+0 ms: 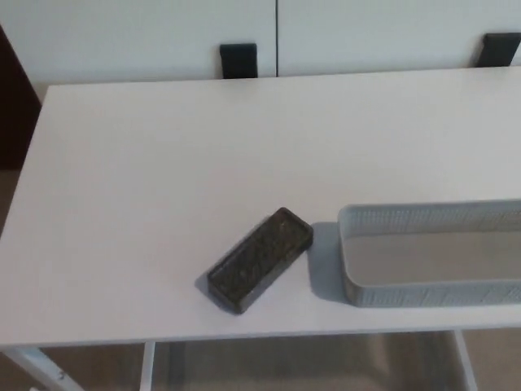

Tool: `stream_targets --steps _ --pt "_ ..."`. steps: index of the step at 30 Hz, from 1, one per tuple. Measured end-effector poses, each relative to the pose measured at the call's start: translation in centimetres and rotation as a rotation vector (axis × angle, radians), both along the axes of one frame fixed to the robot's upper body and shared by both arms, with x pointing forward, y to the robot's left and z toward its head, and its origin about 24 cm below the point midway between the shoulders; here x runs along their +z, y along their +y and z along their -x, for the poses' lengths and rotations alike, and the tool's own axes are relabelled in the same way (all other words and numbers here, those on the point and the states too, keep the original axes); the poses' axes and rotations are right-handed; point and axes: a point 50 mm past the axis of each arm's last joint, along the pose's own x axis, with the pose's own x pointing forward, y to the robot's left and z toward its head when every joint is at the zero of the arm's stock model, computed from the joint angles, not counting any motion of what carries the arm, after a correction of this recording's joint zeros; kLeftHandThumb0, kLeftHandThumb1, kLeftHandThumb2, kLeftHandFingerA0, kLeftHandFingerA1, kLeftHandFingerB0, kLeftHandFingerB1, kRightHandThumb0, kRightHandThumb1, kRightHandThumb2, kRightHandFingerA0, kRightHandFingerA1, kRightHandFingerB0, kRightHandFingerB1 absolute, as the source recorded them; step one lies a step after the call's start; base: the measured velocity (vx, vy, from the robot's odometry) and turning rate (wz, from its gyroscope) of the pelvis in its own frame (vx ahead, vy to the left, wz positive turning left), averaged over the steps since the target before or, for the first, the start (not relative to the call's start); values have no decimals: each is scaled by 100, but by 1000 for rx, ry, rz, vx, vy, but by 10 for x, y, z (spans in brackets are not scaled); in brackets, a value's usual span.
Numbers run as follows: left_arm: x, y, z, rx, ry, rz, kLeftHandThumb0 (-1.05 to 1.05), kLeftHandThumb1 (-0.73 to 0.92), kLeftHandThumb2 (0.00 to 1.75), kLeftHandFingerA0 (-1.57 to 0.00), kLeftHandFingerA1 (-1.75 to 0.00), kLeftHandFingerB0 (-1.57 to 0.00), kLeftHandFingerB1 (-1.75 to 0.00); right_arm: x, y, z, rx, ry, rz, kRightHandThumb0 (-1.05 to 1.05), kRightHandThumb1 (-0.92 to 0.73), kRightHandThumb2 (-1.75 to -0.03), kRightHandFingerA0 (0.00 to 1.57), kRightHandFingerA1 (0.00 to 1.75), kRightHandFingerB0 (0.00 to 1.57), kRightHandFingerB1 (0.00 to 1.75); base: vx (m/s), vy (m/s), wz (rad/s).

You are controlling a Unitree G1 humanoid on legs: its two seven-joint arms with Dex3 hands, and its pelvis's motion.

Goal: The robot walks towards a desk on which an eraser is kept on the left hand side and a container is kept on the right hand side. The robot picks up the eraser using its left hand and places it in the container.

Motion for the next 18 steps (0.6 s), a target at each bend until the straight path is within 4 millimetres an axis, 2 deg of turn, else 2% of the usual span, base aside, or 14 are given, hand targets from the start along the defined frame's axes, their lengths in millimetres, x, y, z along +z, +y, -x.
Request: stream_targets --steps 5,12,13,14,18 --pt "-1 2 2 -3 23 -3 -37 64 61 -29 -32 -19 -28 -3 4 3 -6 14 -14 -36 -54 -55 56 53 37 43 74 139 1" --pt "0 1 0 -14 16 -2 -39 64 61 -30 -33 -19 -28 -5 6 3 -6 20 -21 -37 -54 -55 55 53 38 43 45 -14 6" --pt "0 1 -1 -17 14 -3 -38 64 61 -29 -32 -19 -28 -5 6 3 -6 20 -21 -43 -44 -72 51 60 35 51 45 -80 7" --pt "1 0 -1 -19 11 -3 -38 64 61 -28 -32 -18 -28 -5 6 2 -6 19 -20 -36 -54 -55 56 53 39 43 0 0 0" --pt "1 0 -2 -24 6 -3 -37 64 61 -28 -31 -19 -28 -4 6 2 -4 14 -20 -34 -54 -55 55 54 37 44 0 0 0"
